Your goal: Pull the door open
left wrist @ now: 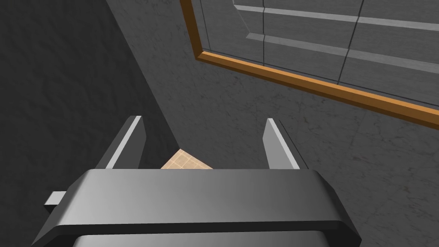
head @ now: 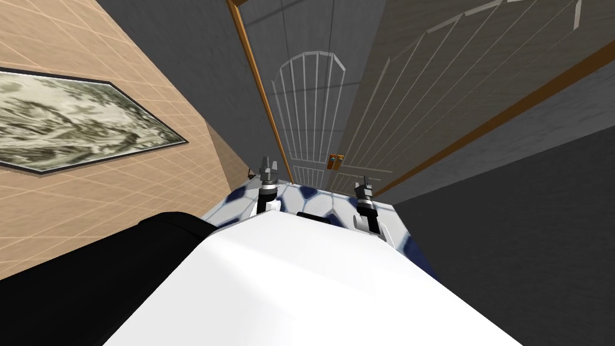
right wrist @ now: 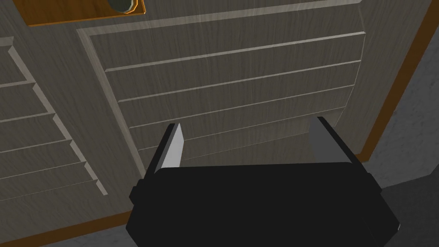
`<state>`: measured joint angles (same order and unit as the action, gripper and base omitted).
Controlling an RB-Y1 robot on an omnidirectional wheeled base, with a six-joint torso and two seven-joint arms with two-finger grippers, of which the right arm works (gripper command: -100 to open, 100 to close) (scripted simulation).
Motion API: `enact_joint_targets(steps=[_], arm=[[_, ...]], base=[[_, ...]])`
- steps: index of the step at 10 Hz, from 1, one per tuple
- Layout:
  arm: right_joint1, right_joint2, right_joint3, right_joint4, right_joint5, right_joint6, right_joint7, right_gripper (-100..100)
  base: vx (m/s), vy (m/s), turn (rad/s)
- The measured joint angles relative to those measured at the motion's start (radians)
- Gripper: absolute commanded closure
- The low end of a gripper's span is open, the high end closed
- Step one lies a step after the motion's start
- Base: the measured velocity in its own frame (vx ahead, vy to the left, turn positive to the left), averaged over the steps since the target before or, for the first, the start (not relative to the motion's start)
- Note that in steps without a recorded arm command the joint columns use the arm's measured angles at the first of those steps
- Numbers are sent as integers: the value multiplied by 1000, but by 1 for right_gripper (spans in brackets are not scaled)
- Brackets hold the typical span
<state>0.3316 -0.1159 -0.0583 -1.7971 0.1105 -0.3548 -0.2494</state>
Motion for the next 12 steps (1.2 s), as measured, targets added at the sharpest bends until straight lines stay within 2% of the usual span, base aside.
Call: enact_joint_targets(steps=[2, 4, 7, 10, 12], arm=[[-8, 3, 0, 40, 18, 2, -13, -100], [-24, 4, -1, 76, 37, 19, -28, -100], [-37, -3, -8, 127, 52, 20, -49, -100], [-54, -9, -12, 181, 74, 34, -76, -100], [-57, -14, -15, 214, 86, 32, -91, -100]], base=[[177, 45, -8], [135, 34, -6], [132, 34, -6], [171, 32, -5], [176, 35, -5]])
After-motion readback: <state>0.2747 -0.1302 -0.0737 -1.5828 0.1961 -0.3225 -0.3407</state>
